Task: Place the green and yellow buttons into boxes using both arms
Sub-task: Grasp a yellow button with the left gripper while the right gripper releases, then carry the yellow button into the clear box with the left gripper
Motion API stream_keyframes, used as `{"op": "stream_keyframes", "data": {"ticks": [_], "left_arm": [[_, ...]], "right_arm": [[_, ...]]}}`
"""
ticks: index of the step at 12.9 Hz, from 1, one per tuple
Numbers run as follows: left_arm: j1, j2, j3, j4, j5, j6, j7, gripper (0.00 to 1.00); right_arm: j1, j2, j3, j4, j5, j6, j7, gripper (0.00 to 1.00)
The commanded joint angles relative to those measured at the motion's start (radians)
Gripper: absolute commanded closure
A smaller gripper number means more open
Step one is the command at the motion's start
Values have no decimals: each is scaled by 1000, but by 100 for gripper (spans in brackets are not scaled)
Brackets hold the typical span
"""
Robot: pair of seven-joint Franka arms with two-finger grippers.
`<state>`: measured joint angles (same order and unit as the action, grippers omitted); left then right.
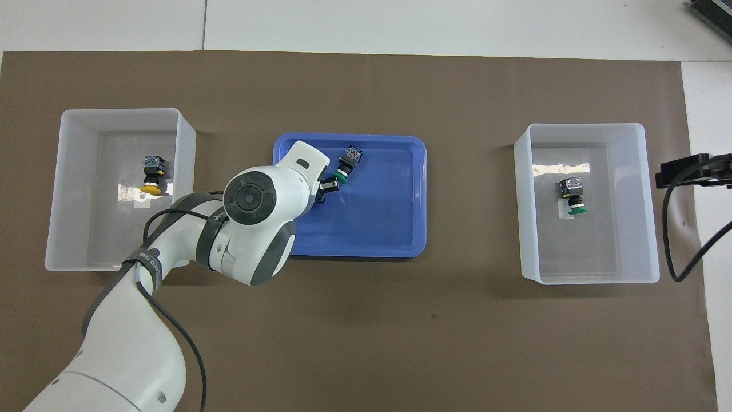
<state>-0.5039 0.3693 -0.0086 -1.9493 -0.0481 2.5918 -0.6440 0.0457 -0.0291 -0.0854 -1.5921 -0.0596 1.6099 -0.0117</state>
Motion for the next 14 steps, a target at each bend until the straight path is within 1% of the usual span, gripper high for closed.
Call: {"op": "stream_keyframes", "data": {"ticks": [1, 2, 3, 4, 6, 7, 8, 9, 10, 12, 14], "left_arm": [[85, -29, -4, 140, 14, -198, 16, 100], [129, -36, -5, 202, 14, -273, 26, 100], [160, -46, -4, 242, 14, -336, 38, 100], [201, -58, -4, 262, 14, -372, 64, 100], [310, -82, -7, 274, 13, -438, 203, 100], [361, -87, -2, 274, 11, -453, 318, 100], [414, -89, -4, 273, 11, -457, 421, 100], [460, -89, -4, 265, 8, -455, 514, 100], [502, -96, -2, 251, 7, -455, 593, 100], [569, -122, -2, 176, 7, -428, 699, 100], [587, -124, -2, 127, 7, -366, 765, 100]], "right_arm": [[-9, 0, 24, 1, -13, 1, 30, 0], [-9, 2, 53, -2, -8, 24, 51, 0], [-9, 8, 91, -15, -6, 56, 126, 0], [-9, 15, 139, -29, -5, 95, 200, 0], [-9, 92, 229, -35, -5, 203, 355, 0], [-7, 138, 271, -32, -5, 278, 424, 0], [-6, 178, 303, -26, -9, 327, 496, 0], [19, 222, 321, -25, -11, 390, 572, 0], [72, 266, 320, -22, -19, 447, 651, 0], [159, 358, 319, -5, -25, 543, 802, 0], [212, 434, 319, 20, -25, 615, 893, 0]]}}
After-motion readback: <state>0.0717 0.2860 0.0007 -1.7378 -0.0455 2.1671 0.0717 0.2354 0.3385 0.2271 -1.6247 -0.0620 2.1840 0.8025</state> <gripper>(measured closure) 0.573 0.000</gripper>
